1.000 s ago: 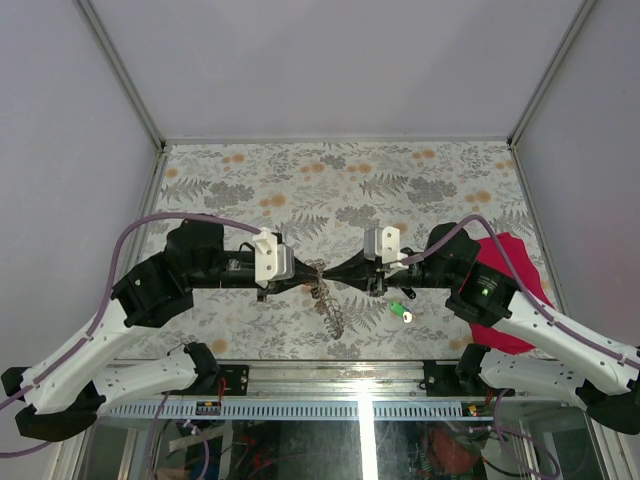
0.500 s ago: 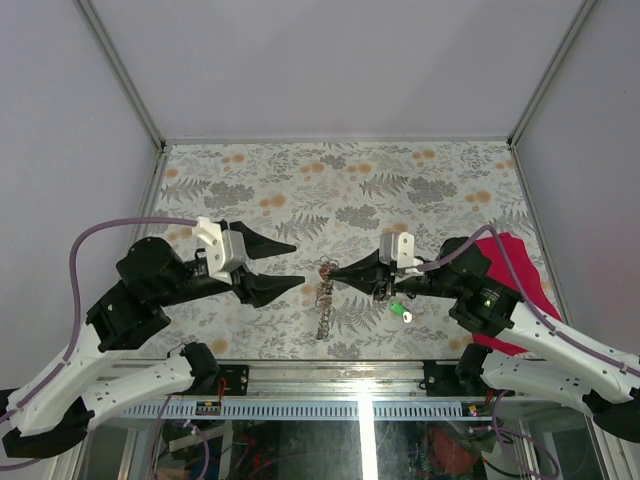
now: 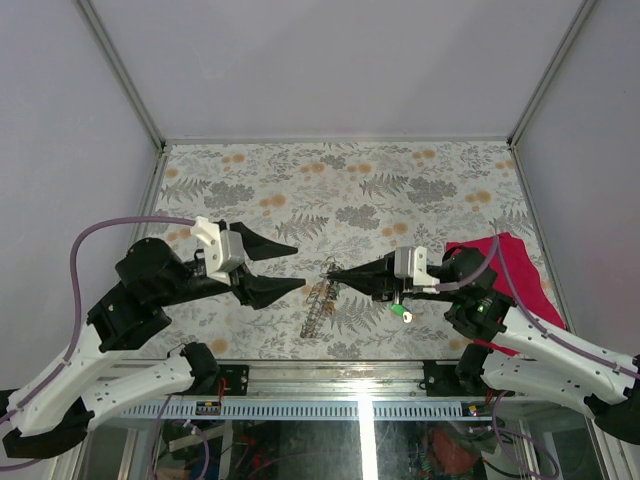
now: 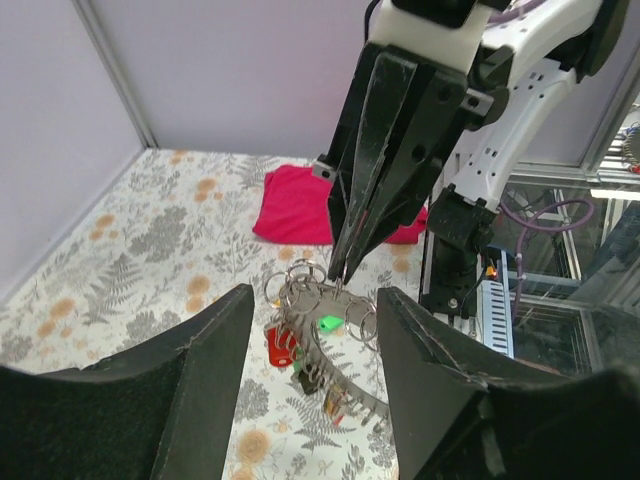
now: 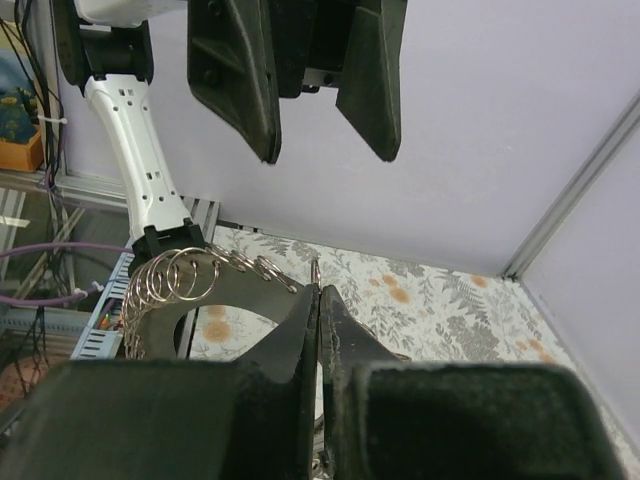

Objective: Put the keys on the keyring

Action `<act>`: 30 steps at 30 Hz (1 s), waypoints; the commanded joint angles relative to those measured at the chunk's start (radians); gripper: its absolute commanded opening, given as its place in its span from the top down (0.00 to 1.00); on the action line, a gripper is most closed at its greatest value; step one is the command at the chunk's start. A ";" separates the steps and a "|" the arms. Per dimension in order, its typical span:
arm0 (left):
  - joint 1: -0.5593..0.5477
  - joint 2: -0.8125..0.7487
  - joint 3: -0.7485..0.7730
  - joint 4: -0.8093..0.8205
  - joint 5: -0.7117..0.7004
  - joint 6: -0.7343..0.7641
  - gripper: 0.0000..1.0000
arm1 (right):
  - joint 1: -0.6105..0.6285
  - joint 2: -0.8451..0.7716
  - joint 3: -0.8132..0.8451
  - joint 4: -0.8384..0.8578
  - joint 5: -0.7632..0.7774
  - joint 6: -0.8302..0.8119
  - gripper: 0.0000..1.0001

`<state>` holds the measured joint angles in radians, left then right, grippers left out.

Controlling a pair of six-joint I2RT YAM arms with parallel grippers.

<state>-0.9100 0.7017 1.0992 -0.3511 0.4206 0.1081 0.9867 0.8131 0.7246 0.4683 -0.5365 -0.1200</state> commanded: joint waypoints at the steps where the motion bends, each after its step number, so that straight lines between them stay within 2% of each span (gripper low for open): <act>1: -0.007 -0.024 -0.015 0.112 0.049 0.039 0.46 | 0.004 -0.039 0.001 0.159 -0.070 -0.145 1.00; 13: -0.006 0.022 0.003 0.077 0.024 0.014 0.53 | 0.006 -0.117 0.010 -0.080 -0.108 -0.672 1.00; 21: -0.006 0.065 -0.001 0.107 0.025 -0.012 0.53 | 0.004 -0.191 0.073 -0.258 -0.105 -0.762 1.00; 30: -0.006 0.148 -0.060 0.197 0.041 -0.099 0.55 | 0.005 -0.303 0.143 -0.574 0.006 -0.802 1.00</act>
<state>-0.9100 0.8165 1.0763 -0.2634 0.4530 0.0757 0.9867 0.5667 0.7902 -0.0059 -0.5987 -0.8806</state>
